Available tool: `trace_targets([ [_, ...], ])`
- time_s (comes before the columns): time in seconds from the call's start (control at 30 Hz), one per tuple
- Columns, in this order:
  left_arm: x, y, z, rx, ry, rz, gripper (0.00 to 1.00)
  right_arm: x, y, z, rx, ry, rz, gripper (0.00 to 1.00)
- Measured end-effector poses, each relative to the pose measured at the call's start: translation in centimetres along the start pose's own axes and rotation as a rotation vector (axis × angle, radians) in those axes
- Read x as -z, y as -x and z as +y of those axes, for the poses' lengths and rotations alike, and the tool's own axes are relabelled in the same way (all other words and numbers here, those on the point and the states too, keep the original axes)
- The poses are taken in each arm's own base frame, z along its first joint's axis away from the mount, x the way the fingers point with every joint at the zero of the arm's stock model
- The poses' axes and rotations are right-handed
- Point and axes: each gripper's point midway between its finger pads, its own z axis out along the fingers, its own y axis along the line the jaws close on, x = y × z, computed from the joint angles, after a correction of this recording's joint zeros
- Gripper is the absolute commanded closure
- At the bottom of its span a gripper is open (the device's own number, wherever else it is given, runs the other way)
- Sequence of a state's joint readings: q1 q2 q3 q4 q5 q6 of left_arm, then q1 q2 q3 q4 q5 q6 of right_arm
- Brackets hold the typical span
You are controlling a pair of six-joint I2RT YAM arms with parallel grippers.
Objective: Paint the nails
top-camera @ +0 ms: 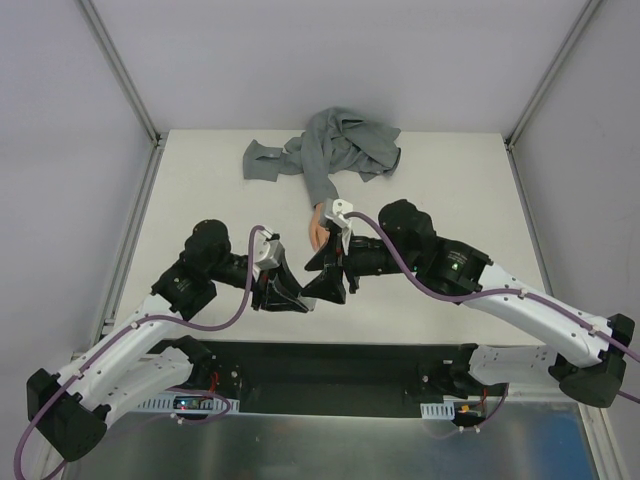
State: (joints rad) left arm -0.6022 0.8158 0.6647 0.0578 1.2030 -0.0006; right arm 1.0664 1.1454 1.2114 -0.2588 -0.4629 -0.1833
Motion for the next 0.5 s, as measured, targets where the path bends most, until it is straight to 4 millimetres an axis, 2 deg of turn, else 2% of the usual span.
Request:
trace_targets([
  [0.3, 0.1, 0.6, -0.6, -0.033, -0.021, -0.014, 1.0, -0.2, -0.8, 0.5, -0.004, 0.039, 0.019, 0.48],
  [0.4, 0.1, 0.8, -0.7, -0.048, -0.022, -0.02, 1.0, -0.3, -0.9, 0.5, -0.007, 0.046, 0.025, 0.58],
  [0.43, 0.1, 0.8, -0.8, -0.05, -0.022, -0.021, 1.0, -0.3, -1.0, 0.5, -0.009, 0.047, 0.027, 0.67],
  [0.47, 0.1, 0.9, -0.8, -0.048, -0.022, -0.021, 1.0, -0.4, -1.1, 0.5, -0.009, 0.048, 0.028, 0.71],
  [0.5, 0.1, 0.9, -0.8, -0.045, -0.019, -0.021, 1.0, -0.4, -1.1, 0.6, -0.012, 0.055, 0.027, 0.81],
])
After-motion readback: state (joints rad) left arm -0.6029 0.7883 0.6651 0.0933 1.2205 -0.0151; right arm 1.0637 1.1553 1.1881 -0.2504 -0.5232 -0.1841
